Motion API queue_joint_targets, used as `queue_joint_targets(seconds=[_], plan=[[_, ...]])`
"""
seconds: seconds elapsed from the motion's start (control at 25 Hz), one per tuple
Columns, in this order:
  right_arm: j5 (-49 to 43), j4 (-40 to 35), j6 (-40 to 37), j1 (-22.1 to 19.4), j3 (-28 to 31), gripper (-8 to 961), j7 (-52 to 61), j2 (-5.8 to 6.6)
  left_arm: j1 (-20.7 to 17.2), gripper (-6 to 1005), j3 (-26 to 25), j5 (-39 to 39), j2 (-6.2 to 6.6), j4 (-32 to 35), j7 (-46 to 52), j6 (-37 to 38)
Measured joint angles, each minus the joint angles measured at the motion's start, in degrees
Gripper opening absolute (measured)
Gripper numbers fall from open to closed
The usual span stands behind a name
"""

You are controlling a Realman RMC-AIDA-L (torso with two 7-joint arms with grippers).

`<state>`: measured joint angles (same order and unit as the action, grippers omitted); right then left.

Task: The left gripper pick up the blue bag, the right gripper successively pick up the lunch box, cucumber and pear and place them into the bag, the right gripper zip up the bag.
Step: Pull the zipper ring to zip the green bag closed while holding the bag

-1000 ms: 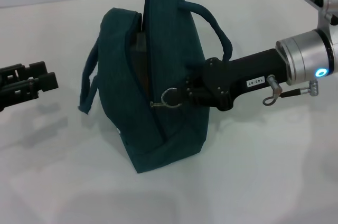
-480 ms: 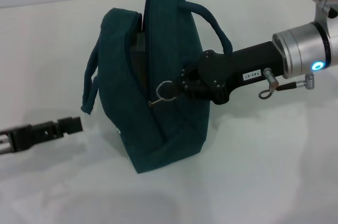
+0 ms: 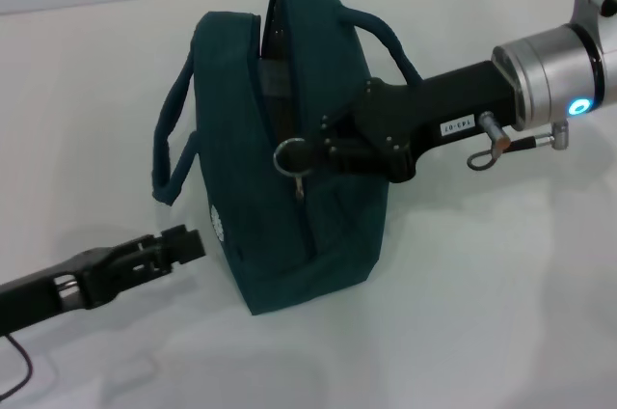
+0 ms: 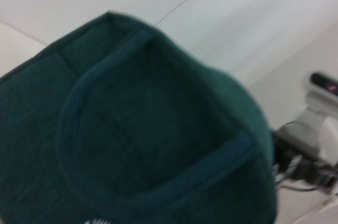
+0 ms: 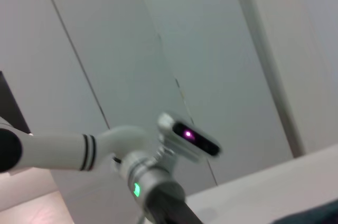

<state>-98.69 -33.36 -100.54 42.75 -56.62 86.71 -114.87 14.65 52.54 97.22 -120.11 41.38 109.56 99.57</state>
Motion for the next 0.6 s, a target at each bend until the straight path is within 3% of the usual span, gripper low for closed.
queue_joint_targets(seconds=[0.32, 0.6], plan=[[2.5, -0.1, -1.1, 2.0, 0.1, 12, -0.5, -0.22, 2.5, 670, 7.3, -0.5, 0.01, -2.9, -3.8, -7.3], [5.6, 0.0, 1.1, 2.5, 0.1, 13, -1.1, -0.26, 3.5, 669, 8.2, -3.1, -0.08, -6.2, -8.8, -9.4]])
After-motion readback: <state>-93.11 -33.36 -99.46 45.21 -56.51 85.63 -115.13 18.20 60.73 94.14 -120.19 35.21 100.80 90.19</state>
